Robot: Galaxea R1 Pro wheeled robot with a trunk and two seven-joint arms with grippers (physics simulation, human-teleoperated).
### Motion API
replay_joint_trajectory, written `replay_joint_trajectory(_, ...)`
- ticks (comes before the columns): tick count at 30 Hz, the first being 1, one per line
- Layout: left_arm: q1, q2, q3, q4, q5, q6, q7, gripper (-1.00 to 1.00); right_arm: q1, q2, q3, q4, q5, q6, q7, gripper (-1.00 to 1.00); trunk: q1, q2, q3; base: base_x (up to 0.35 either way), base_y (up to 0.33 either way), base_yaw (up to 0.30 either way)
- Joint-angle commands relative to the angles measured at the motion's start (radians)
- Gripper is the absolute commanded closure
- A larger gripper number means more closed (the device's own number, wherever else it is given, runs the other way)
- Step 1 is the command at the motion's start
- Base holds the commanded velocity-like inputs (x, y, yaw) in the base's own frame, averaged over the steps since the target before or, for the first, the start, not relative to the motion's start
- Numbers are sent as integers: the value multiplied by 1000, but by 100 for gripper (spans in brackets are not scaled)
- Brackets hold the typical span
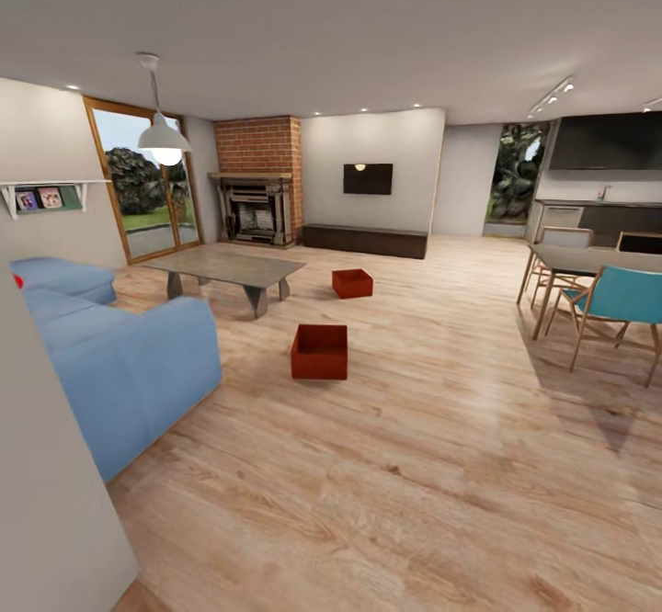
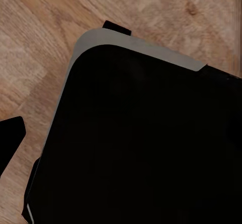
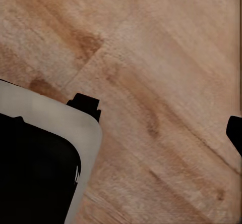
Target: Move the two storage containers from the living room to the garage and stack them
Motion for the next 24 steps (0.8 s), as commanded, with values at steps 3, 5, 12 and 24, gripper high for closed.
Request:
replay_joint_trajectory(3,0,0,2,0,3,-1,1,-100,-1,0,0,3,3,-6,2,-100,1,0,-1,323,0,0)
replay_joint_trajectory(5,0,-1,2,0,3,-1,1,-100,-1,0,0,4,3,-6,2,-100,1,0,-1,323,0,0)
replay_joint_trajectory(12,0,-1,2,0,3,-2,1,-100,-1,-2,0,3,3,-6,2,-100,1,0,-1,323,0,0)
replay_joint_trajectory(24,0,-1,2,0,3,-4,1,-100,-1,0,2,3,3,-5,2,-100,1,0,-1,323,0,0)
